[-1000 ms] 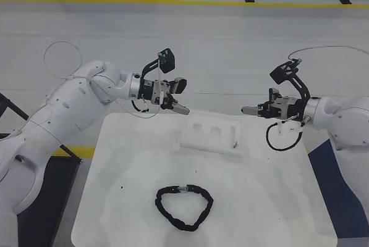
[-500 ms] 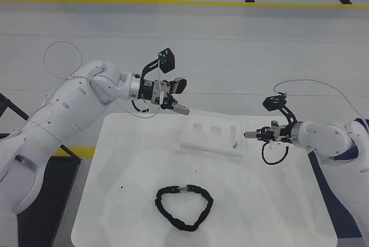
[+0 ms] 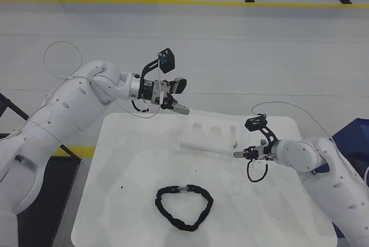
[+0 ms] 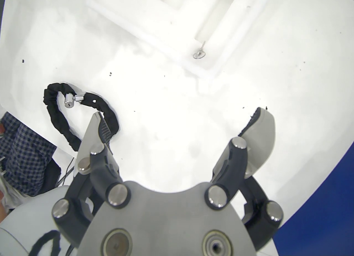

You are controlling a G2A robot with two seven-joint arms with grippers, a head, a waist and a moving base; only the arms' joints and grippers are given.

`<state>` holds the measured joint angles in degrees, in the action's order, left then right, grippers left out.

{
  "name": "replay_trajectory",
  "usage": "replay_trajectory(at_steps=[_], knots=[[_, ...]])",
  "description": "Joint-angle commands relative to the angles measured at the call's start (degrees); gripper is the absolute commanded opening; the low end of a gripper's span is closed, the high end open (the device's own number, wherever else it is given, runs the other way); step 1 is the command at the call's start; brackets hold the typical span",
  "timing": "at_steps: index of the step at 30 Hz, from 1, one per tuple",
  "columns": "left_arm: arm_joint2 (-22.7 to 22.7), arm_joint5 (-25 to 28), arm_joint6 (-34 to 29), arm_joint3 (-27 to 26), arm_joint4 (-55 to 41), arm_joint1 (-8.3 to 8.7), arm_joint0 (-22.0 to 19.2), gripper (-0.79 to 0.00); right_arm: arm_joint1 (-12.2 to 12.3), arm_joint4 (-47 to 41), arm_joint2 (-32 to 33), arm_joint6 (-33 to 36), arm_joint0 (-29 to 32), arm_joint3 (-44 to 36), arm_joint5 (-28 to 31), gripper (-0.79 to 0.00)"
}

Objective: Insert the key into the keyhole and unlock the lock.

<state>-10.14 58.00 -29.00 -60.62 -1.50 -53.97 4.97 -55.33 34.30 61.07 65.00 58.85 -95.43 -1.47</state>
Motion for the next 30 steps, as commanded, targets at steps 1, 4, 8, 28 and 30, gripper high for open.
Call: replay_trajectory(at_steps=[1,4,8,28,30], knots=[[0.0,0.0,0.0,0.0,0.0,0.00,0.0,0.000,-0.4,-0.2,-1.2,-1.3,-1.5,2.4,1.4,0.000],[0.0,0.0,0.0,0.0,0.0,0.00,0.0,0.000,-1.3,-1.3,-3.4,-2.4,-4.5,6.8,2.8,0.000],[0.0,0.0,0.0,0.0,0.0,0.00,0.0,0.000,-2.9,-2.9,-7.3,-3.1,-9.0,13.4,4.5,0.000],[0.0,0.0,0.0,0.0,0.0,0.00,0.0,0.000,-10.5,-4.6,-21.3,-5.5,-20.4,32.5,6.3,-0.163],[0.0,0.0,0.0,0.0,0.0,0.00,0.0,0.000,-10.9,-4.8,-21.5,-5.6,-20.7,33.7,5.4,-0.259]])
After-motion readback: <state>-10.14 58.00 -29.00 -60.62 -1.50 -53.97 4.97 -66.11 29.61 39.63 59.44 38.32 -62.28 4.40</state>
